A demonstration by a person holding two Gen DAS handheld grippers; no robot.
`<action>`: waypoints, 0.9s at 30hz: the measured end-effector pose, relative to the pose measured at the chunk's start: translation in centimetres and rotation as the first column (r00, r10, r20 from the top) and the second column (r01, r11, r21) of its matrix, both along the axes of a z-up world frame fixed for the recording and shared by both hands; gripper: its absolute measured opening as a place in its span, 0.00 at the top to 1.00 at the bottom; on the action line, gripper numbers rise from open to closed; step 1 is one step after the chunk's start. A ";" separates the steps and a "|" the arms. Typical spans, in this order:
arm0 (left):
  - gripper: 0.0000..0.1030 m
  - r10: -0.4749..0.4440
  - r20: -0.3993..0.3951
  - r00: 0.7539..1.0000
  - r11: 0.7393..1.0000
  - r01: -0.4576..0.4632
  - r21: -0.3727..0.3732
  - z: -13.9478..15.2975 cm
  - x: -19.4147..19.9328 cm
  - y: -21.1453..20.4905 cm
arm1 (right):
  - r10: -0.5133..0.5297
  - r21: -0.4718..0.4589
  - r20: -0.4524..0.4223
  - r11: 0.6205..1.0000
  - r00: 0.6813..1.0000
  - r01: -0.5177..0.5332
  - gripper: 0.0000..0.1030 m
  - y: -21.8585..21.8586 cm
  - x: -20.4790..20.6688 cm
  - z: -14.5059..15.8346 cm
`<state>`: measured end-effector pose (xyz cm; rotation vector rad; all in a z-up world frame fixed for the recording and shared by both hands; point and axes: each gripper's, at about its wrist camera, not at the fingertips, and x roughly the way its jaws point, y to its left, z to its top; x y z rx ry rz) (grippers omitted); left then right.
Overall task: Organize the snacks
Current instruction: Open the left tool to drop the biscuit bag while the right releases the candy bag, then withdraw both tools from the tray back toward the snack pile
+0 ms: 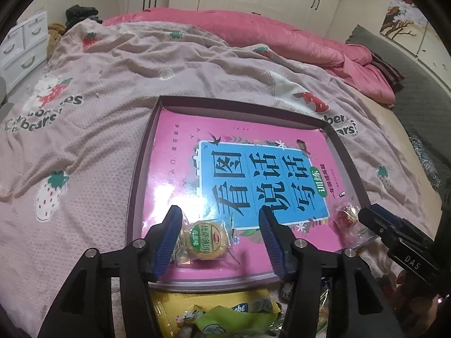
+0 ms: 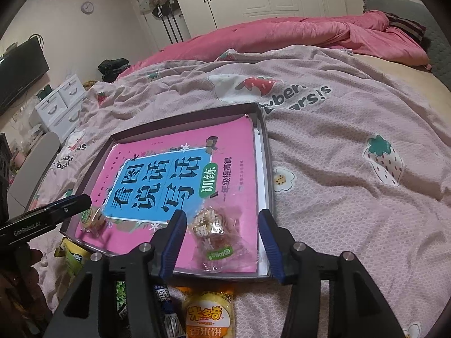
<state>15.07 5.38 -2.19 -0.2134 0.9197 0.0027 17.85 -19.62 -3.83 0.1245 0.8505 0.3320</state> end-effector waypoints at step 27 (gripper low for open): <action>0.26 0.024 0.103 0.994 0.998 -0.030 0.049 5.5 -4.6 1.9 | -0.013 0.061 0.081 0.998 0.997 0.008 0.34 -1.9 -3.4 3.6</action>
